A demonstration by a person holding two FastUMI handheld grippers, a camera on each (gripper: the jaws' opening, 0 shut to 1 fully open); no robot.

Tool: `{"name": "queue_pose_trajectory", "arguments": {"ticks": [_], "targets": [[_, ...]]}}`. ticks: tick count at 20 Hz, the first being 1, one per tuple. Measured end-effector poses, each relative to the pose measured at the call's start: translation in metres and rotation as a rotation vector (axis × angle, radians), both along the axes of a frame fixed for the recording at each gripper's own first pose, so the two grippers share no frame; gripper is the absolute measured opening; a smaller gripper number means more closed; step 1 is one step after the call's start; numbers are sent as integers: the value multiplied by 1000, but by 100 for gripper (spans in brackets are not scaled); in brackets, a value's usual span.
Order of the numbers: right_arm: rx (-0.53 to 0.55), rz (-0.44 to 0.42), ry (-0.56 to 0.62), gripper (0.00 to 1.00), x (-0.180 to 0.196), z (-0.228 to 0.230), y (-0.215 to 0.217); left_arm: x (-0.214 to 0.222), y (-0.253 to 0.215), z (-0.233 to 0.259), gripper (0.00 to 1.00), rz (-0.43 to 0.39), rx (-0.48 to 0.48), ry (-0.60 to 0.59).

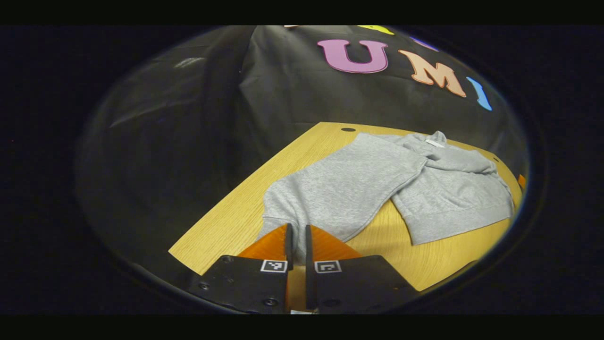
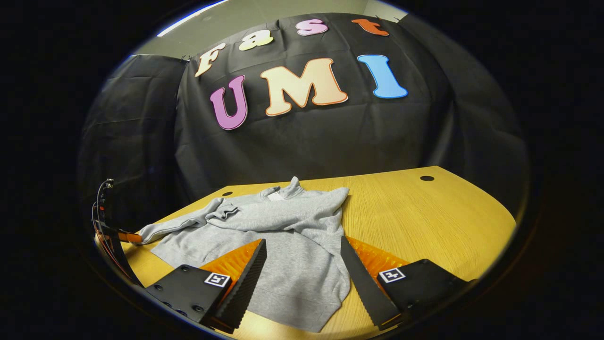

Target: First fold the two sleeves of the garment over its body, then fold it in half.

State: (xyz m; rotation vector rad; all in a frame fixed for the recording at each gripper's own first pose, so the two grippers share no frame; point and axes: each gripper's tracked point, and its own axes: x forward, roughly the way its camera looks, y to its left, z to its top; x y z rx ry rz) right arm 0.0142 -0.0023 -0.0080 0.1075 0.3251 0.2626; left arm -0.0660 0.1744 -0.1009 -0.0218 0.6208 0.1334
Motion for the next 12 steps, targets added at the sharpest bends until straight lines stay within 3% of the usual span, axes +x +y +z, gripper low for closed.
{"name": "queue_pose_trajectory", "arguments": {"ticks": [6,12], "targets": [[20,-12,-9,98,1,7,-8,13,-17,23,1,-40,-9,-39],[43,-13,-11,98,0,11,-13,59,-89,84,2,-190,-67,-161]]}}
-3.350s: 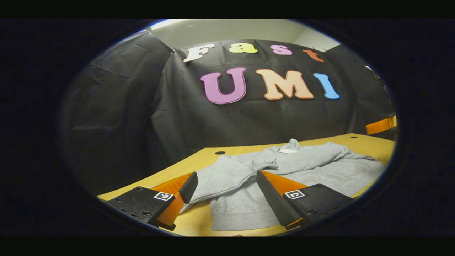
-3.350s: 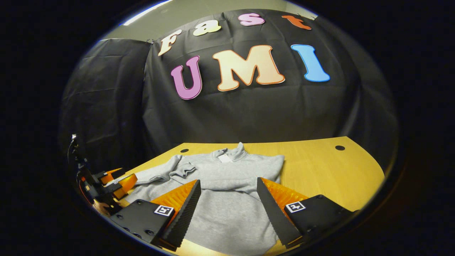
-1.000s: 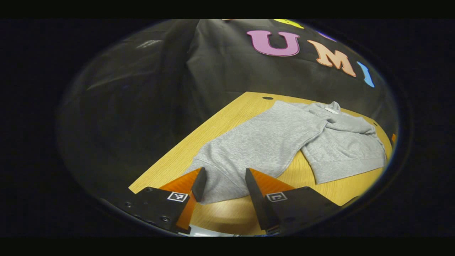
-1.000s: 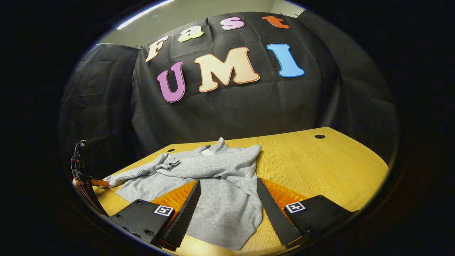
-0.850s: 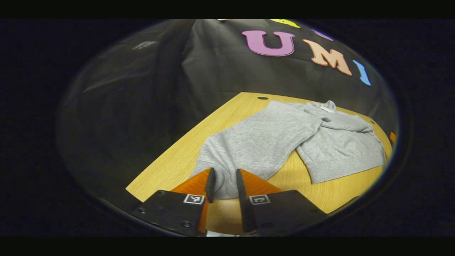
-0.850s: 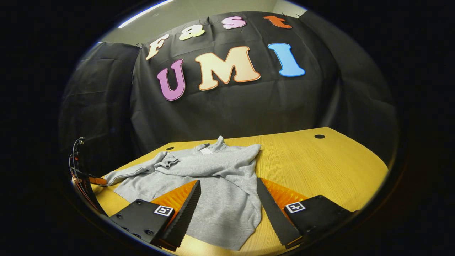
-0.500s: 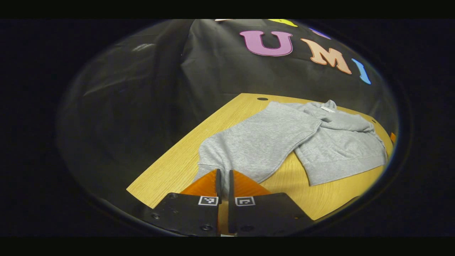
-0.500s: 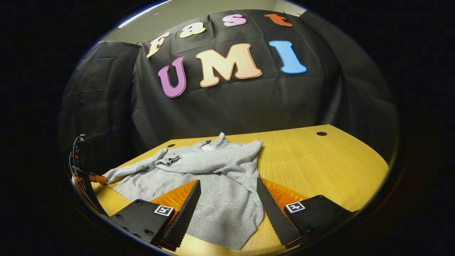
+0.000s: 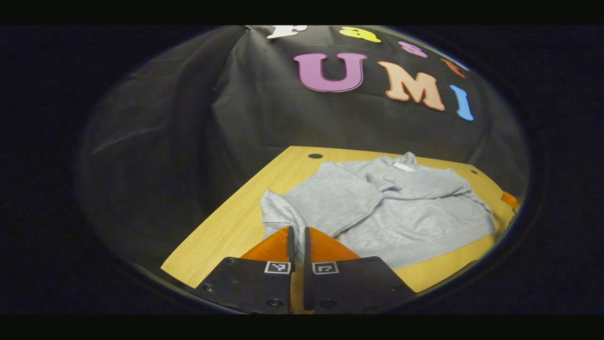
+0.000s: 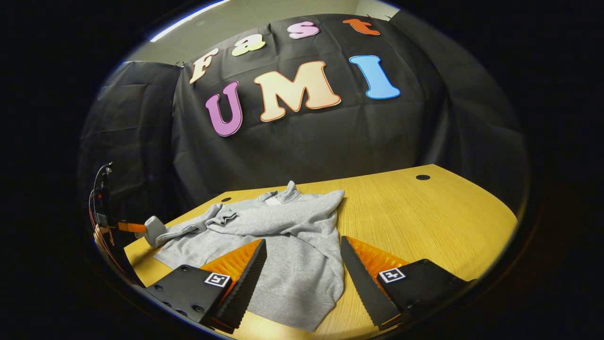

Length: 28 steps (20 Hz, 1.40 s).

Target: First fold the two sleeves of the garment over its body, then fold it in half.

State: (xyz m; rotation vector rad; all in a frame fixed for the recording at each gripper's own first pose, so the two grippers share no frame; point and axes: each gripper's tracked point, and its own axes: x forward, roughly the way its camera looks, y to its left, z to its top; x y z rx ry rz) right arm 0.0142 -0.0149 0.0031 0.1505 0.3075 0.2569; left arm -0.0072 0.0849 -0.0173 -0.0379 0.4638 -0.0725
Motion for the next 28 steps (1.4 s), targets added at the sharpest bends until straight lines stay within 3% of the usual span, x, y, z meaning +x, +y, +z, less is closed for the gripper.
{"name": "queue_pose_trajectory", "arguments": {"ticks": [8,17,28], "targets": [[20,-5,1,98,-1,4,-7,56,-157,47,2,-293,-43,-88],[21,5,19,98,4,-3,-7,83,-334,46,4,-563,-128,-32],[55,-20,23,98,5,-4,-21,114,-442,14,2,-635,-57,19]]}}
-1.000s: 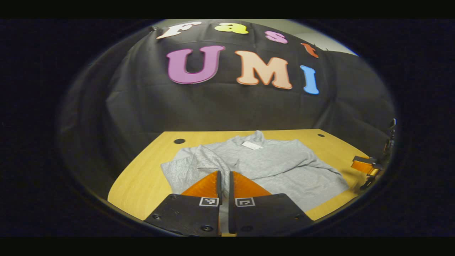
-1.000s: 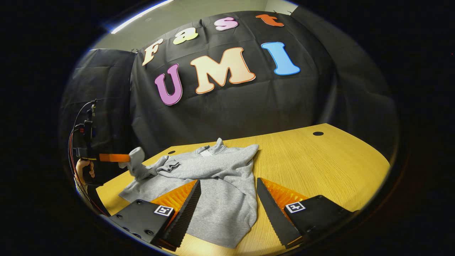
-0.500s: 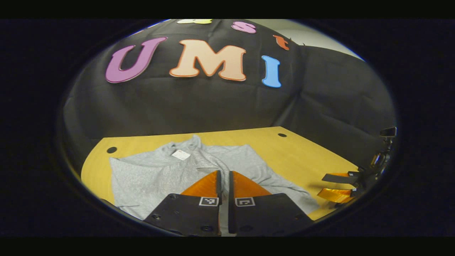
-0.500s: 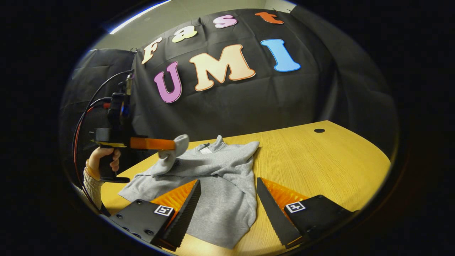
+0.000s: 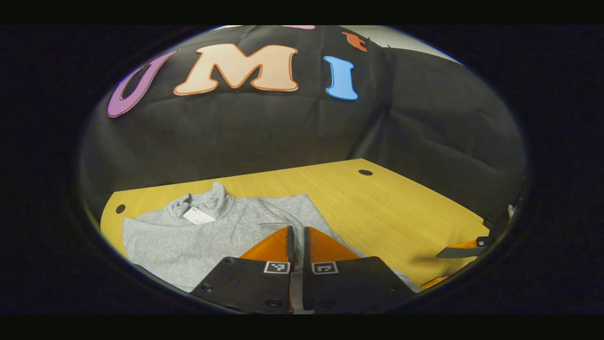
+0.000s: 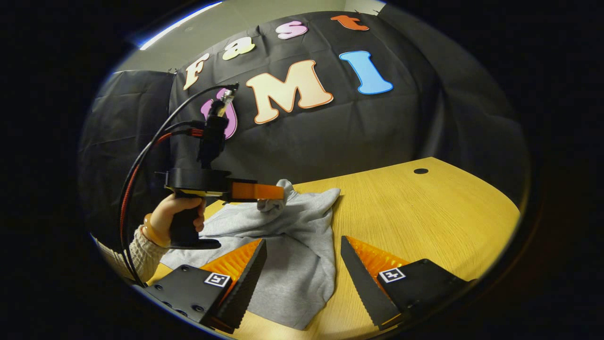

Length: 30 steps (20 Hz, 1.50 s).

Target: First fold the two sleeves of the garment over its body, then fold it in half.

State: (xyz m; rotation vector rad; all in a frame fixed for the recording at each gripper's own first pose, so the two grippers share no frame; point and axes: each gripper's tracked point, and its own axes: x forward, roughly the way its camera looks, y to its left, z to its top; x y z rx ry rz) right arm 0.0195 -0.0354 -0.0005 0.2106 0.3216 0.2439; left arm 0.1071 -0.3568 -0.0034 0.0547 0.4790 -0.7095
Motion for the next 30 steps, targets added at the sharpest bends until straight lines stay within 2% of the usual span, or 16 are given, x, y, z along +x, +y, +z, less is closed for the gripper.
{"name": "queue_pose_trajectory", "arguments": {"ticks": [5,6,7,10,11,12,13,14,18,19,20,25,30], "targets": [[3,-17,-2,98,2,1,-8,-3,-11,-4,7,-4,-34,17],[2,-19,1,98,1,0,-9,-4,-14,1,14,-7,-47,13],[1,-19,5,98,1,-2,-9,-5,-15,6,10,-15,-51,1],[0,-14,18,98,0,-4,-6,-1,-8,17,52,7,-23,-54],[5,-8,20,98,-1,-4,-4,0,-2,23,60,17,-23,-68],[6,-4,21,98,-1,-3,-2,1,3,26,74,27,-25,-77],[5,0,22,98,-2,-2,0,3,11,31,82,46,-26,-92],[1,4,24,98,-3,-2,1,3,22,37,95,64,-26,-102],[-16,23,34,98,-9,0,8,-5,79,47,98,135,-19,-121],[-24,28,40,94,-10,-1,11,-10,97,48,95,151,-19,-121],[-29,31,47,98,-13,-3,12,-15,109,49,98,161,-13,-120],[-76,57,99,98,-25,-19,26,-47,194,40,98,259,45,-124],[-106,72,156,98,-39,-38,37,-92,244,22,95,318,60,-99]]}}
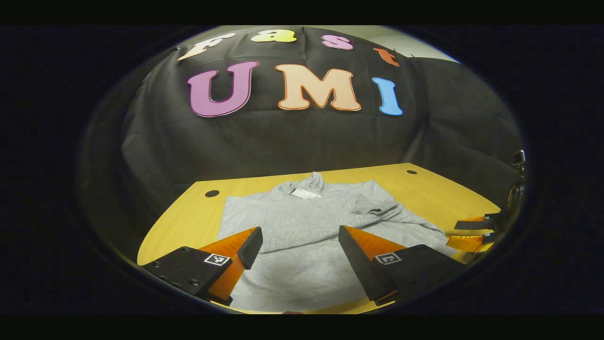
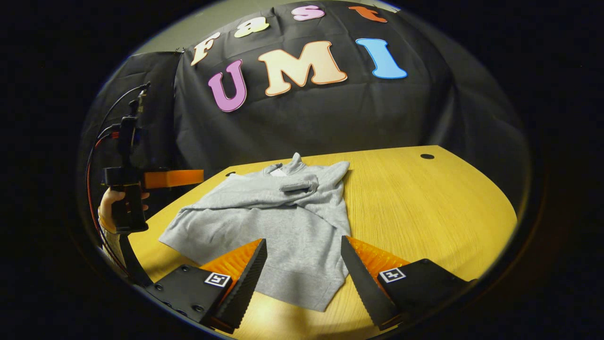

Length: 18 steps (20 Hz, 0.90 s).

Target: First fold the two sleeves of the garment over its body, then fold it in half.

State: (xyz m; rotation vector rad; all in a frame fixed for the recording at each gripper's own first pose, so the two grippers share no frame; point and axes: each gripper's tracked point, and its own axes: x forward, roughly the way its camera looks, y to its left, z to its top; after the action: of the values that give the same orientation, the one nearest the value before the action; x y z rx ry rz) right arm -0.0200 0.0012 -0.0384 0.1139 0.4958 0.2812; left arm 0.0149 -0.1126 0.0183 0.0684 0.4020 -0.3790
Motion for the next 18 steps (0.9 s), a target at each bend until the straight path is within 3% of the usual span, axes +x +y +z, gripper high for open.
{"name": "queue_pose_trajectory", "arguments": {"ticks": [7,8,9,12,18], "targets": [[-71,9,96,98,-17,-27,0,-54,56,-57,96,80,36,151],[-72,9,114,94,-19,-31,1,-61,62,-65,96,90,45,172],[-74,10,130,98,-21,-34,2,-66,70,-72,95,101,53,188],[-92,7,151,98,-22,-40,2,-78,87,-89,96,139,65,230],[-153,18,165,98,-25,-45,1,-94,102,-117,96,150,89,303]]}}
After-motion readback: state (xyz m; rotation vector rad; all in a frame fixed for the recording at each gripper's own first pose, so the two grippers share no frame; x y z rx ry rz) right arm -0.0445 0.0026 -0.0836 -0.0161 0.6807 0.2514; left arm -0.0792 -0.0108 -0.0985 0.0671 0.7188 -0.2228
